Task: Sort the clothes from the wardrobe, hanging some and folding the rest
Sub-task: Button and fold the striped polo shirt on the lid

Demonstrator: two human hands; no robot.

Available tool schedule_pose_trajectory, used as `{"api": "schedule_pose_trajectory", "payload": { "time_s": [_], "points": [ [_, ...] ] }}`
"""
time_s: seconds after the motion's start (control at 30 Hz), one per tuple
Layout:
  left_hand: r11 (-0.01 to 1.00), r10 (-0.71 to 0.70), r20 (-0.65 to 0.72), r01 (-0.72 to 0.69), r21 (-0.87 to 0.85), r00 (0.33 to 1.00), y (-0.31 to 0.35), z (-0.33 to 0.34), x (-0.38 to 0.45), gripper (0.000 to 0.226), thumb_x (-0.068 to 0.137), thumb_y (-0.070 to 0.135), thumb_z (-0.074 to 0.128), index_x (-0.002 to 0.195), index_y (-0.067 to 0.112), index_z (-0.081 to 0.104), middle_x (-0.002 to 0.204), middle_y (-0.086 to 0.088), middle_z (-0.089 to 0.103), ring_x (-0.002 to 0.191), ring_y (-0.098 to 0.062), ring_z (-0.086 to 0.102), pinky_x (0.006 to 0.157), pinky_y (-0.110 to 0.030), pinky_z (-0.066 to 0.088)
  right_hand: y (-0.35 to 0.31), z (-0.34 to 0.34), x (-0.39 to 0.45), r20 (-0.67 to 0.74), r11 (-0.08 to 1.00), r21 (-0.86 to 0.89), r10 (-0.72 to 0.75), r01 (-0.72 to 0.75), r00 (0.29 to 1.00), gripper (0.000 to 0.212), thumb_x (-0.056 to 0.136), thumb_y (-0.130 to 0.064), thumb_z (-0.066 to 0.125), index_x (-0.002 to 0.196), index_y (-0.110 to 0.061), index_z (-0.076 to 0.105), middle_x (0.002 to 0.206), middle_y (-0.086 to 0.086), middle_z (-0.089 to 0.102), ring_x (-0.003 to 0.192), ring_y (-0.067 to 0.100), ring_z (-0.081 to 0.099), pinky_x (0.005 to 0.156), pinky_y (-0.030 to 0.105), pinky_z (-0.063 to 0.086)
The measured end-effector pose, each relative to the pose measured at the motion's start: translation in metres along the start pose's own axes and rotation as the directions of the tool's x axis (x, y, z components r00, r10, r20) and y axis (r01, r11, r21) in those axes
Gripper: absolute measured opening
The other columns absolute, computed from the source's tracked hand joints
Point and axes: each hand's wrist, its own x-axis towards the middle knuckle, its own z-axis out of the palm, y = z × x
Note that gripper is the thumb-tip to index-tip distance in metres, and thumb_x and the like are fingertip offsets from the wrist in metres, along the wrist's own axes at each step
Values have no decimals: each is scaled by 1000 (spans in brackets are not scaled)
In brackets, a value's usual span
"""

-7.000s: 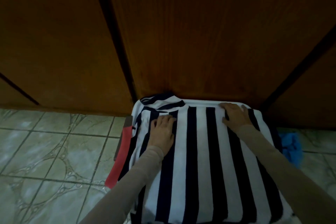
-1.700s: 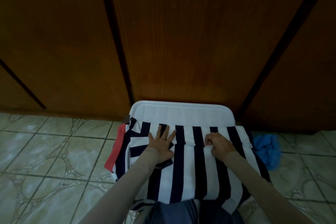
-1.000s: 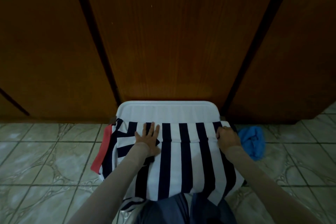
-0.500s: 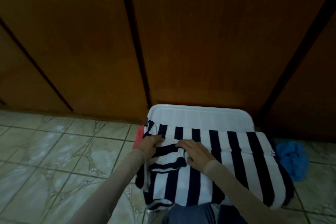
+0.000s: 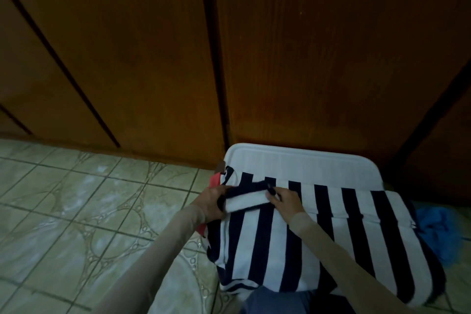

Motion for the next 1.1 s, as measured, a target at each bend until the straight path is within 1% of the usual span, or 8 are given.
{"api": "schedule_pose_trajectory", "payload": {
  "time_s": [0.23, 0.33, 0.5, 0.57, 0.73, 0.93, 1.03, 1.1],
  "points": [
    [985, -101, -209, 69, -156, 973, 8, 6, 8, 19, 87, 31, 64, 91, 13, 62, 98, -1, 58, 91, -13, 52, 73, -16, 33, 5, 3, 12, -116, 993, -63, 89, -97, 989, 16, 94, -12, 53, 86, -1, 61, 70, 4, 51, 67, 15, 48, 49, 11, 37],
    [984, -158, -262, 129, -122, 952, 14, 11, 14, 25, 94, 27, 55, 77, 9, 59, 92, -7, 58, 91, -25, 58, 75, -23, 39, 6, 3, 14, -136, 982, -145, 103, -123, 985, 19, 94, -16, 54, 103, 1, 57, 90, 13, 59, 79, 19, 53, 62, 20, 39],
    [972, -224, -326, 235, -5, 919, 17, 23, 19, 36, 91, 21, 55, 121, 2, 53, 119, -12, 53, 99, -28, 59, 85, -26, 45, 12, -12, 8, -199, 950, -232, 162, -207, 966, 22, 96, -20, 49, 113, -7, 45, 87, 9, 56, 76, 21, 55, 63, 27, 43],
    [961, -251, -378, 275, 9, 891, 22, 27, 17, 39, 92, 22, 53, 127, 5, 48, 117, -9, 54, 100, -25, 59, 80, -23, 42, 21, -23, 2, -234, 920, -313, 165, -235, 958, 19, 96, -17, 48, 112, -8, 46, 87, 9, 58, 74, 20, 54, 61, 27, 42],
    [873, -118, -516, 336, 353, 849, 38, 47, 15, 49, 96, 27, 41, 139, 13, 25, 144, -10, 30, 132, -26, 31, 106, -38, 30, 44, -56, -25, -312, 872, -444, 67, -208, 948, 20, 93, -5, 45, 111, -6, 53, 114, 10, 53, 98, 22, 53, 76, 28, 43],
    [884, 12, -293, 127, 450, 956, 64, 91, 11, 52, 102, 36, 19, 150, 24, 6, 158, -7, -4, 146, -21, -1, 117, -46, 5, 73, -88, -64, -270, 741, -643, 17, -193, 963, 39, 99, -24, 40, 137, -15, 41, 146, 6, 33, 132, 19, 34, 110, 36, 20],
    [887, -2, -197, 92, 452, 980, 71, 108, 10, 55, 102, 41, 16, 150, 26, -4, 157, -6, -14, 145, -21, -12, 113, -51, -10, 88, -97, -78, -174, 661, -732, 52, -164, 983, 57, 97, -48, 16, 146, -21, 26, 156, 2, 16, 142, 14, 19, 115, 39, 4],
    [871, -7, -182, 95, 482, 983, 69, 112, 12, 56, 101, 43, 14, 149, 26, -10, 157, -7, -16, 144, -22, -15, 112, -52, -13, 94, -102, -82, -146, 647, -752, 23, -126, 989, 78, 86, -59, -1, 144, -21, 32, 153, 3, 24, 140, 15, 24, 114, 44, 10]
  ]
}}
